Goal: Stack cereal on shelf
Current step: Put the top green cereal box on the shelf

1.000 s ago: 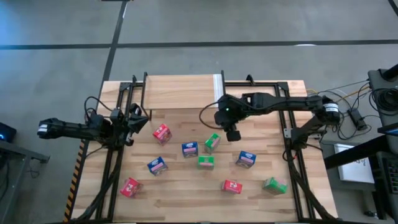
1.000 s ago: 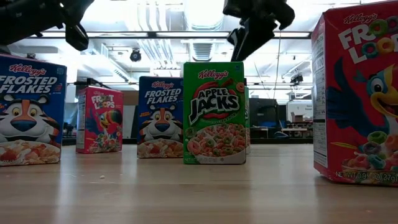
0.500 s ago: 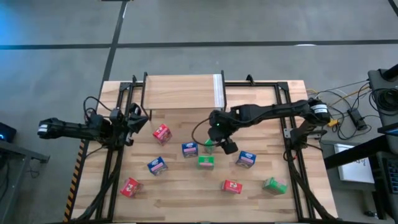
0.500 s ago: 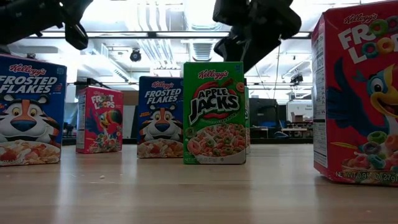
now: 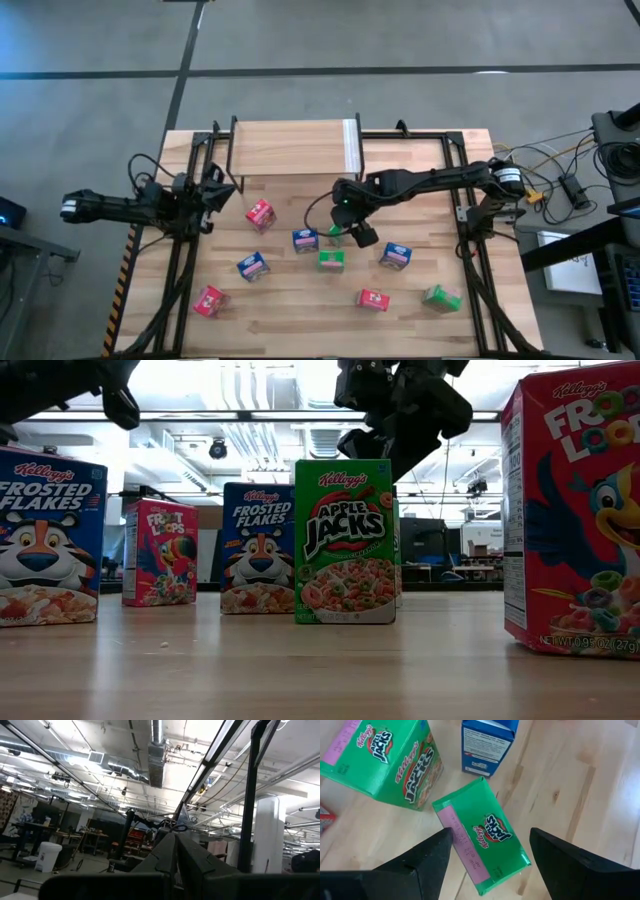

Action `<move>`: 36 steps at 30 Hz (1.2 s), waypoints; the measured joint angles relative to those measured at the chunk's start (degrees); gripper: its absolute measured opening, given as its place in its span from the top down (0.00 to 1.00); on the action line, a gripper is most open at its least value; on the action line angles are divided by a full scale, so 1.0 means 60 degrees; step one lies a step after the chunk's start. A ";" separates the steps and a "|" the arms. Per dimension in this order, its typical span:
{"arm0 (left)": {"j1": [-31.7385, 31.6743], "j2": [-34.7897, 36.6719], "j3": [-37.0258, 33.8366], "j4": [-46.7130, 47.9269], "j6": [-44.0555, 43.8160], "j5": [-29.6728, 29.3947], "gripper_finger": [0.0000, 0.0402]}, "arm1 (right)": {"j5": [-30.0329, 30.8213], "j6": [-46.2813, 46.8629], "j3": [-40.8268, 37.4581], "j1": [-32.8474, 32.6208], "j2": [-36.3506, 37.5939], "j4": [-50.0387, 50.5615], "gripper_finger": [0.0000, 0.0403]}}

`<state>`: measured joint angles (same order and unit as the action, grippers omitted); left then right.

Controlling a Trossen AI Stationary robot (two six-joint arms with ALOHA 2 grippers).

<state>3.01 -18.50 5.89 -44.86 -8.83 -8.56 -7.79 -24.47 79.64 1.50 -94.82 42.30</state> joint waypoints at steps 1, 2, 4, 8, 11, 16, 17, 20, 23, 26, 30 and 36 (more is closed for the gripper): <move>0.0000 0.0000 0.0003 -0.0003 0.0062 0.0000 1.00 | 0.0002 0.0015 0.0000 -0.0003 -0.0005 0.0007 0.35; 0.0000 0.0000 0.0007 0.0000 0.0094 0.0000 1.00 | 0.0004 0.0066 0.0000 -0.0004 -0.0003 0.0007 0.36; 0.0000 0.0000 0.0007 0.0003 0.0108 0.0000 1.00 | 0.0025 0.0155 -0.0002 0.0000 0.0055 0.0027 0.36; 0.0000 -0.0018 0.0007 0.0008 0.0110 0.0000 1.00 | 0.0080 0.0475 -0.0029 0.0000 0.0290 0.0087 0.35; 0.0000 -0.0025 0.0007 0.0029 0.0110 0.0000 1.00 | 0.0075 0.1128 -0.0027 0.0004 0.0517 0.0076 0.35; 0.0000 -0.0033 0.0007 0.0083 0.0110 0.0000 1.00 | 0.0070 0.1829 -0.0025 0.0000 0.0563 0.0137 0.33; 0.0000 -0.0038 0.0007 0.0084 0.0110 0.0000 1.00 | 0.0069 0.1853 -0.0025 -0.0004 0.0552 0.0121 0.33; 0.0000 -0.0044 0.0007 0.0100 0.0110 0.0000 1.00 | 0.0069 0.1631 -0.0028 -0.0022 0.0463 0.0106 0.30; 0.0000 -0.0047 0.0007 0.0150 0.0110 0.0000 1.00 | 0.0053 0.1181 -0.0033 -0.0044 0.0397 0.0073 0.28; 0.0000 -0.0057 0.0010 0.0148 0.0110 0.0001 1.00 | 0.0061 0.0817 -0.0033 -0.0067 0.0348 0.0113 0.25; 0.0000 -0.0066 0.0010 0.0216 0.0110 0.0003 1.00 | 0.0055 0.0642 -0.0040 -0.0084 0.0298 0.0081 0.24; 0.0000 -0.0066 0.0010 0.0223 0.0108 0.0004 1.00 | 0.0058 0.0632 -0.0058 -0.0103 0.0041 0.0079 0.25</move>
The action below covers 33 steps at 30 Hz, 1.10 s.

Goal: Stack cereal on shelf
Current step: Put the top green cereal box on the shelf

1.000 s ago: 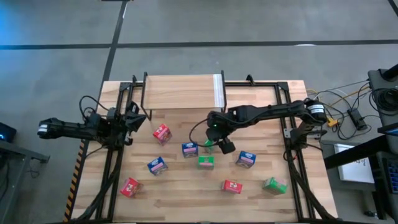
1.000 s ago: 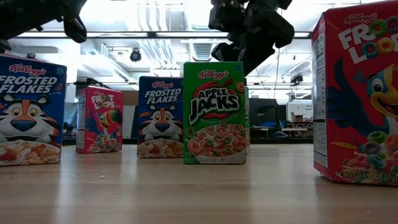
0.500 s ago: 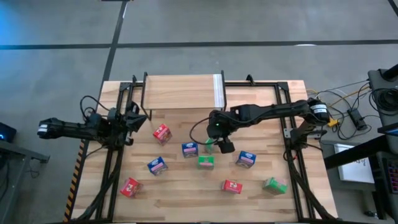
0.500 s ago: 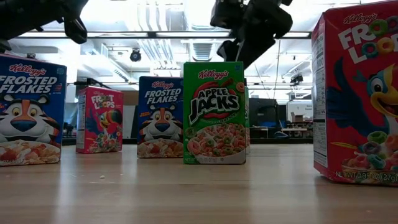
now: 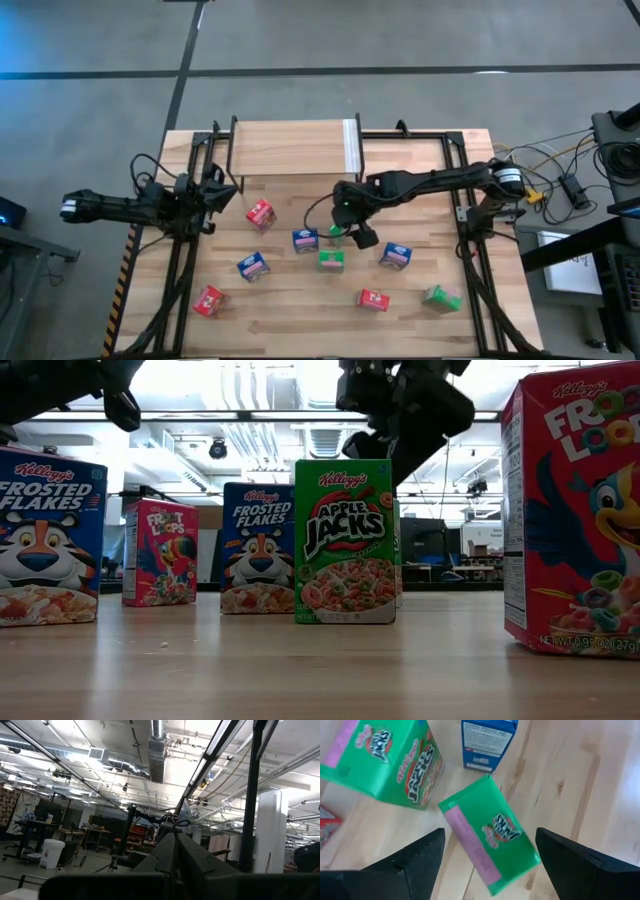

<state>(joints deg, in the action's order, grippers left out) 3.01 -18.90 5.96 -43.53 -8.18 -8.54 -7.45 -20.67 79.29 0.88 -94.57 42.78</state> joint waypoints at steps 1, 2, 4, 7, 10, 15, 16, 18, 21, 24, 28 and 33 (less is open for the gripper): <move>0.0000 0.0000 0.0000 -0.0004 -0.0001 0.0000 1.00 | 0.0007 0.0002 0.0000 0.0001 -0.0071 0.0014 0.26; 0.0000 0.0000 0.0000 -0.0008 -0.0001 0.0000 1.00 | 0.0004 0.0009 0.0000 -0.0002 -0.0164 0.0027 0.26; 0.0000 0.0000 0.0000 -0.0004 -0.0001 0.0000 1.00 | 0.0001 -0.0002 -0.0004 -0.0002 -0.0334 0.0024 0.27; 0.0000 0.0004 0.0000 -0.0011 -0.0001 0.0000 1.00 | 0.0001 -0.0013 -0.0004 -0.0002 -0.0479 0.0025 0.28; 0.0000 0.0004 0.0000 -0.0008 -0.0001 0.0000 1.00 | -0.0001 -0.0023 -0.0004 -0.0002 -0.0528 0.0034 0.30; 0.0000 0.0004 0.0000 -0.0011 -0.0005 0.0000 1.00 | -0.0006 0.0022 0.0007 -0.0002 -0.0416 0.0031 0.36; 0.0000 0.0004 0.0000 -0.0012 -0.0005 0.0000 1.00 | -0.0010 0.0062 0.0007 -0.0002 -0.0376 0.0033 0.37; 0.0000 0.0004 0.0000 -0.0012 -0.0005 0.0000 1.00 | -0.0033 0.0095 0.0011 -0.0002 -0.0323 0.0029 0.40; 0.0000 0.0004 0.0000 -0.0011 -0.0005 0.0000 1.00 | -0.0080 0.0164 0.0011 -0.0017 -0.0305 0.0028 0.43; 0.0000 0.0004 0.0000 -0.0015 -0.0005 0.0000 1.00 | -0.0087 0.0265 0.0011 -0.0020 -0.0291 0.0027 0.46; 0.0000 0.0004 0.0000 -0.0018 -0.0041 0.0000 1.00 | -0.0085 0.0267 0.0011 -0.0020 -0.0281 0.0027 0.48; 0.0000 0.0004 0.0000 -0.0018 -0.0045 0.0000 1.00 | -0.0083 0.0271 0.0011 -0.0017 -0.0258 0.0020 0.51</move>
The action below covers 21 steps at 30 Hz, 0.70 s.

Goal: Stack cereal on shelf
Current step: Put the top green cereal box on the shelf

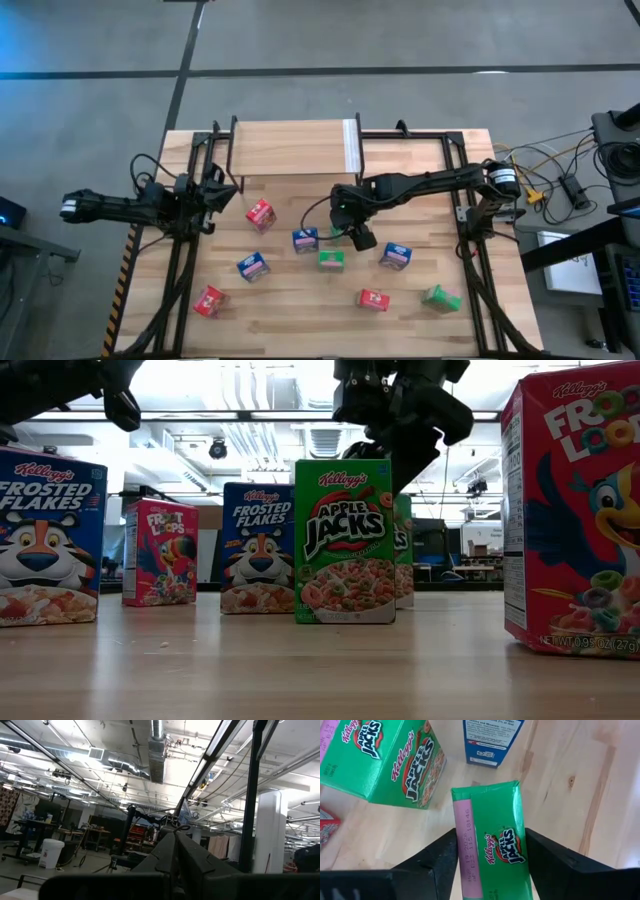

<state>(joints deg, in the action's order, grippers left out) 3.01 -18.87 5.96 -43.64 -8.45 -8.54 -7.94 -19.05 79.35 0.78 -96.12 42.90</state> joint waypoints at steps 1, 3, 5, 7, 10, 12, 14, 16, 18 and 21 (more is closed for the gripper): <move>0.0000 0.0000 0.0000 0.0000 0.0000 0.0000 1.00 | 0.0000 0.0000 0.0004 0.0000 0.0004 -0.0014 0.51; 0.0000 0.0000 0.0000 0.0000 0.0000 0.0000 1.00 | 0.0000 0.0041 0.0004 -0.0004 0.0004 -0.0026 0.52; 0.0000 0.0000 0.0000 0.0000 0.0000 0.0000 1.00 | 0.0000 0.0080 0.0004 -0.0004 0.0023 -0.0024 0.52; 0.0000 0.0000 0.0000 0.0000 0.0002 0.0000 1.00 | 0.0000 0.0100 0.0005 -0.0004 0.0083 -0.0022 0.52; 0.0000 0.0000 0.0000 0.0000 0.0000 0.0000 1.00 | 0.0024 0.0276 0.0192 -0.0004 0.0179 0.0184 0.52; 0.0000 0.0000 0.0000 0.0000 0.0000 0.0001 1.00 | 0.0076 0.0384 0.0538 -0.0004 0.0182 0.0463 0.52; 0.0000 0.0000 0.0000 0.0000 0.0000 0.0000 1.00 | 0.0080 0.0486 0.0985 -0.0004 0.0182 0.0863 0.52; 0.0000 0.0000 0.0000 0.0000 0.0000 0.0000 1.00 | 0.0080 0.0586 0.1441 0.0000 0.0190 0.1034 0.52; 0.0000 0.0000 0.0000 0.0000 0.0000 0.0000 1.00 | 0.0084 0.0762 0.1889 0.0031 0.0197 0.1170 0.52; 0.0000 0.0000 0.0000 0.0000 0.0000 0.0000 1.00 | 0.0131 0.1124 0.2666 0.0162 0.0197 0.1413 0.52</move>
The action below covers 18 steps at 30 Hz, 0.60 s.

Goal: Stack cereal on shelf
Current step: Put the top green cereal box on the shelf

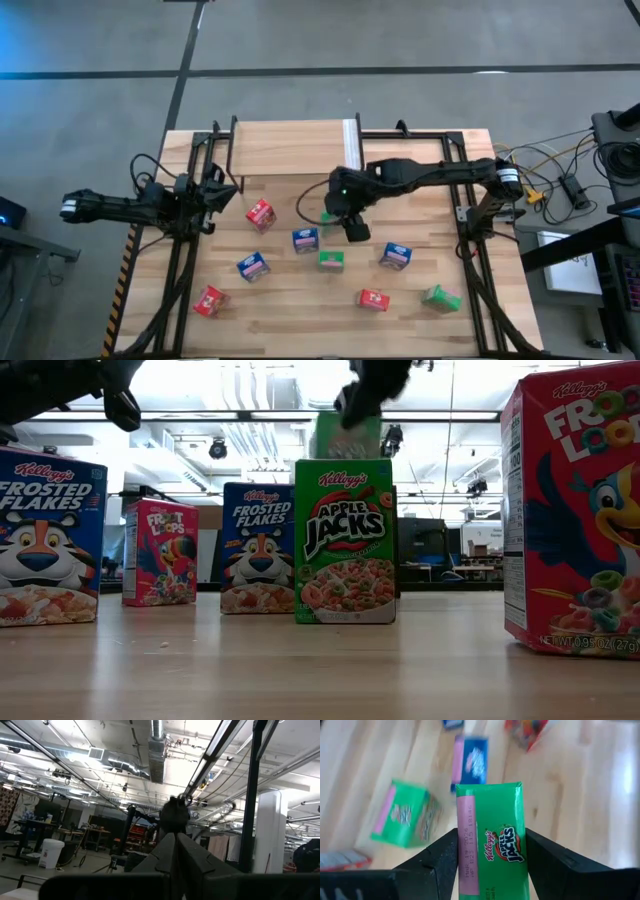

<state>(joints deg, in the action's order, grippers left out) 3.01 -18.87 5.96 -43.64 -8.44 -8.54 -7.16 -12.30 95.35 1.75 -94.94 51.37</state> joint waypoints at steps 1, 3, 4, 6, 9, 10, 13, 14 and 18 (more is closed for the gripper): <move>0.0000 0.0000 0.0000 0.0000 0.0000 0.0000 1.00 | 0.0142 0.0090 0.0260 0.0059 0.0001 0.0053 0.52; 0.0000 0.0000 0.0000 0.0000 0.0000 0.0004 1.00 | 0.0585 0.0131 0.0743 0.0174 0.0004 0.0191 0.52; 0.0000 0.0000 0.0000 0.0000 0.0000 0.0004 1.00 | 0.0832 0.0129 0.0985 0.0244 0.0004 0.0286 0.52; 0.0000 -0.0004 0.0000 0.0000 0.0000 0.0004 1.00 | 0.1320 0.0114 0.1466 0.0399 0.0004 0.0397 0.52; 0.0000 0.0000 0.0000 0.0000 0.0000 0.0004 1.00 | 0.1865 -0.0155 0.2054 0.0734 0.0000 0.0417 0.52; 0.0001 0.0000 0.0000 0.0000 0.0000 0.0004 1.00 | 0.1956 -0.0259 0.2229 0.0884 -0.0030 0.0444 0.52; 0.0001 0.0000 0.0000 0.0000 0.0000 0.0005 1.00 | 0.1962 -0.0459 0.2715 0.1412 -0.0151 0.0532 0.52; 0.0000 0.0000 0.0000 0.0000 0.0000 0.0007 1.00 | 0.1961 -0.0536 0.2866 0.1598 -0.0208 0.0591 0.52; 0.0000 -0.0003 0.0000 0.0000 0.0000 0.0007 1.00 | 0.1948 -0.0864 0.3268 0.2321 -0.0433 0.0918 0.52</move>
<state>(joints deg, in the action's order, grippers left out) 3.01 -18.89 5.96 -43.64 -8.45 -8.49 4.53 -17.49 114.96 15.68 -97.53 56.88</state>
